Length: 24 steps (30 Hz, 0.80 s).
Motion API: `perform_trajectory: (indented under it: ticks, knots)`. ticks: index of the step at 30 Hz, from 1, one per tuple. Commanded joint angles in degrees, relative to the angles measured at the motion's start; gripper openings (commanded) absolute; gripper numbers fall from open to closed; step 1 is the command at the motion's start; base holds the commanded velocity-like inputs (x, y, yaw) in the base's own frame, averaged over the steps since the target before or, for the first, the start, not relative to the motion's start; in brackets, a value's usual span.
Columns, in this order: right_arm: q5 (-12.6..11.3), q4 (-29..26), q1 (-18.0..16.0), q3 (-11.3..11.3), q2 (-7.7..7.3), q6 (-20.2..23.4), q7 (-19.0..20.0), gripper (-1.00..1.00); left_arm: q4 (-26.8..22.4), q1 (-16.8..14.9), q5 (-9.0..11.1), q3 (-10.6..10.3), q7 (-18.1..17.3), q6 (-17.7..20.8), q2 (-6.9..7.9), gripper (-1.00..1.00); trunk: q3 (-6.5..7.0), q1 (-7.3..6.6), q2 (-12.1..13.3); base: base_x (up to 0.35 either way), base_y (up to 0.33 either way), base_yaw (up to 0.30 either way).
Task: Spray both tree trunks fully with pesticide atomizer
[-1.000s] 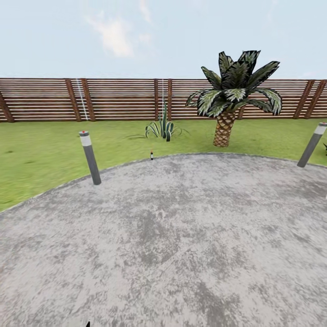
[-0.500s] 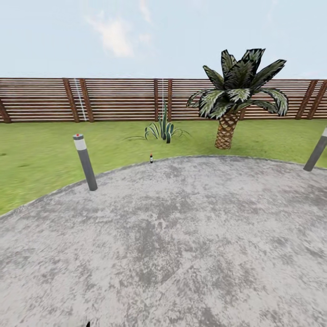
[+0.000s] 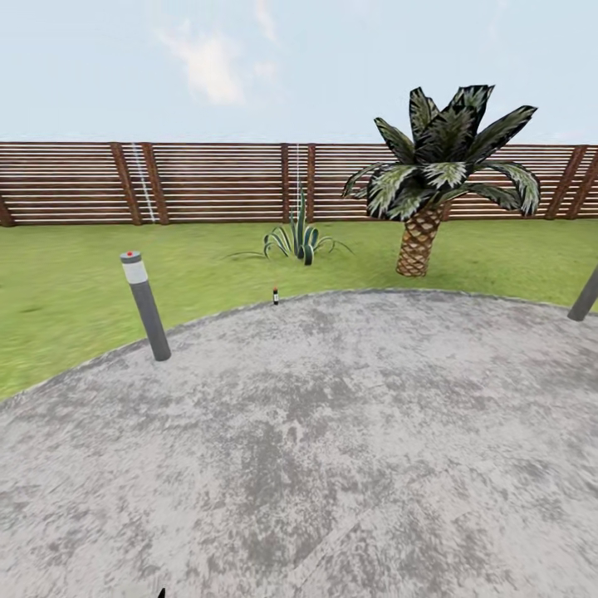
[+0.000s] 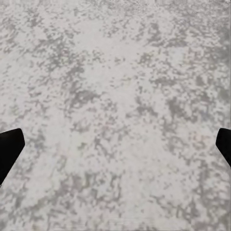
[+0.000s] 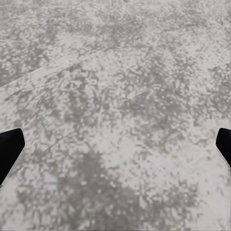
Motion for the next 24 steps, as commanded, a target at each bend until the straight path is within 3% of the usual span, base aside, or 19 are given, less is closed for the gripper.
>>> perform_trajectory:
  ticks: [1,24]
  knots:
    - [0.1,0.1,0.0,0.0,-0.01,-0.2,0.0,1.00,0.1,0.0,0.3,-0.1,0.1,-0.2,0.01,1.00,-0.05,0.03,0.0,0.340,0.000,0.000]
    - [0.0,0.0,0.0,0.0,-0.01,-0.2,0.0,1.00,0.1,0.0,0.3,0.0,0.1,-0.1,0.06,1.00,-0.05,0.03,0.0,0.340,0.000,0.000]
